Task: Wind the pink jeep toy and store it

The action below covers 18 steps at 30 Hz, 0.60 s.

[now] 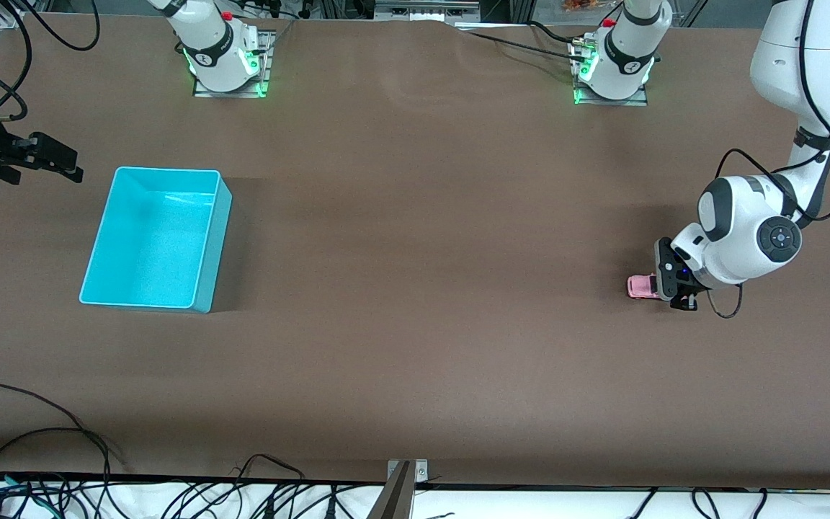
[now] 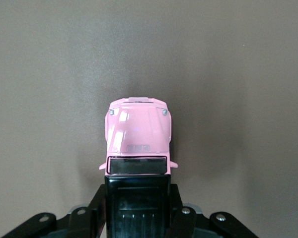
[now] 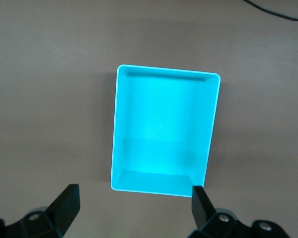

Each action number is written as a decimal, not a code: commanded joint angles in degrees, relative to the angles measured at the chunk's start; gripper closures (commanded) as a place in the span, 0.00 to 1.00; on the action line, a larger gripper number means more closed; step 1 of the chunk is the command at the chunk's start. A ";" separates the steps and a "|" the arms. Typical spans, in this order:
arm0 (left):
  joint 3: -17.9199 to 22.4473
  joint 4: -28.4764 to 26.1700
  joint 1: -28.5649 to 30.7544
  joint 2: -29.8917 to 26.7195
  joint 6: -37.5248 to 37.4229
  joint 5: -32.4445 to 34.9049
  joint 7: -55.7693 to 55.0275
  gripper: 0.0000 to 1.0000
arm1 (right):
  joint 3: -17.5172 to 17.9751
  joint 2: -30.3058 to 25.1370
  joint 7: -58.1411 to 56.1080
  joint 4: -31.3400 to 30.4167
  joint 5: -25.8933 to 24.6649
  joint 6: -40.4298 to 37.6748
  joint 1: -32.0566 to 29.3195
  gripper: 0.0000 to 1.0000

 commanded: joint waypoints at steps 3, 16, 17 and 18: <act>-0.32 -0.75 0.39 -0.58 0.62 1.08 0.81 1.00 | -0.04 0.01 0.63 0.43 1.12 -0.07 -0.18 0.00; -0.15 0.04 1.97 0.65 -0.17 1.08 3.62 1.00 | -0.04 0.01 0.63 0.52 1.12 -0.07 -0.18 0.00; -0.15 0.13 2.67 0.91 -0.17 1.08 3.97 1.00 | -0.04 -0.07 0.63 0.43 1.12 -0.07 -0.18 0.00; -0.15 0.30 3.37 1.09 -0.17 1.08 4.41 1.00 | -0.04 0.01 0.63 0.52 1.12 -0.07 -0.18 0.00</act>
